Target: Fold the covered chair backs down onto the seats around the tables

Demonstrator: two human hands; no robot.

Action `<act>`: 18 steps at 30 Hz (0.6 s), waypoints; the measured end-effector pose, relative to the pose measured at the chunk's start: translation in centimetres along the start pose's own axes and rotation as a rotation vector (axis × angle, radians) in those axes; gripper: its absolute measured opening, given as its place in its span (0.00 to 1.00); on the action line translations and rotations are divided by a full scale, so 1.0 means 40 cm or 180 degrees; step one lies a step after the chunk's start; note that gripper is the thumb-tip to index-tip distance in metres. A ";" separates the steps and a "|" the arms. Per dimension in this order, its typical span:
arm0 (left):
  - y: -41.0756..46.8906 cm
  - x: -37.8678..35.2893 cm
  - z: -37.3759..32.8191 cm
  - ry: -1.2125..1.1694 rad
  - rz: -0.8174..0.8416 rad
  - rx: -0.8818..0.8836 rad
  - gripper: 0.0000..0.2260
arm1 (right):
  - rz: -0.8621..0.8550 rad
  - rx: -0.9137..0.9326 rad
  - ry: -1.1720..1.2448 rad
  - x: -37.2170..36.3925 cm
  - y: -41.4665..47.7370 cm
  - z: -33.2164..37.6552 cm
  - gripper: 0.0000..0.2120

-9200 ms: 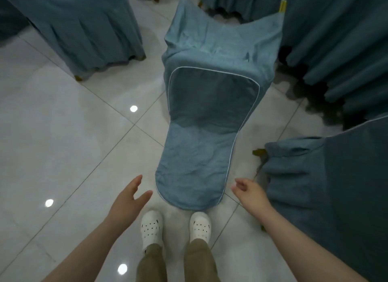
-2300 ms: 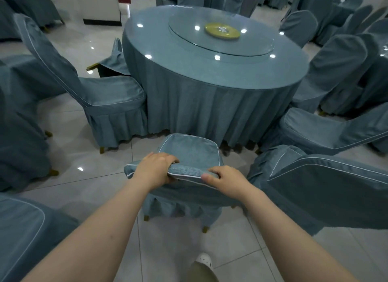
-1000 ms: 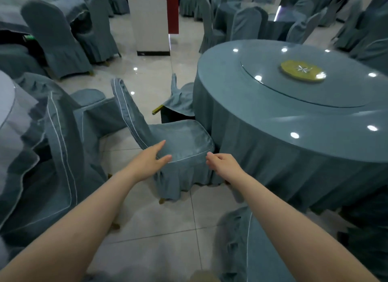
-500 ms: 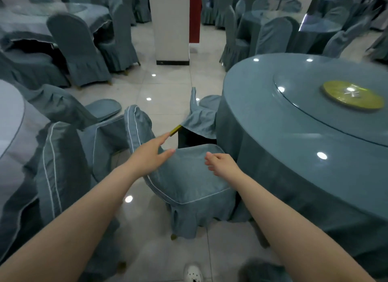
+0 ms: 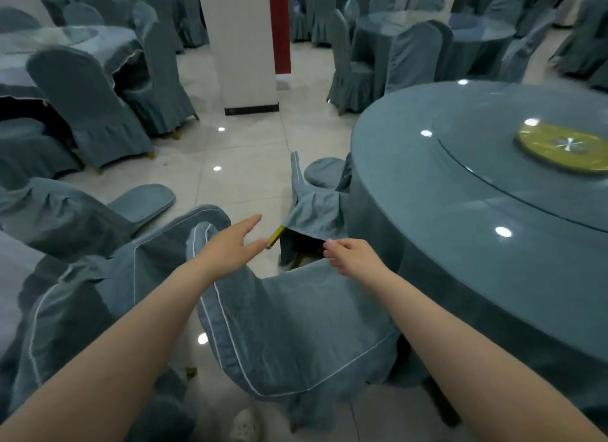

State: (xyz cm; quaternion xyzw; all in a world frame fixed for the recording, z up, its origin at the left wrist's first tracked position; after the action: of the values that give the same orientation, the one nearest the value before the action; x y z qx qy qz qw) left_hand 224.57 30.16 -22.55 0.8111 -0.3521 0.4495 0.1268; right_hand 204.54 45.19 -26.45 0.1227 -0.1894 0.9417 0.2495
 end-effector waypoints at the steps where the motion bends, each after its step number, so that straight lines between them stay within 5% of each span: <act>1: 0.035 0.005 0.009 0.0042 0.0085 -0.0082 0.28 | -0.0072 -0.0016 0.0003 -0.002 0.014 0.007 0.14; 12: 0.361 0.063 0.012 0.0446 0.1051 -0.0928 0.31 | -0.1131 -0.0426 0.0209 -0.024 0.059 0.078 0.15; 18: 0.412 0.003 -0.043 0.0370 0.1172 -0.1104 0.31 | -0.1195 -0.0308 0.0103 0.031 0.035 0.099 0.28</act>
State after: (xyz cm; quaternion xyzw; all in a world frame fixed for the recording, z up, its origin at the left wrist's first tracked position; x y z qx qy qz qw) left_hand 212.21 19.13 -23.30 0.6723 -0.5577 0.4437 0.2000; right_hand 203.32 42.92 -22.90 0.1285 -0.2042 0.8703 0.4294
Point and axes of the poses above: each hand's wrist, its own y-axis towards the middle knuckle, its own x-axis out of the back of the hand, z = x × y, the point moved 1 cm from there along y, towards the middle knuckle, and after that the axes turned 1 degree about -y, right-handed, at the moved point
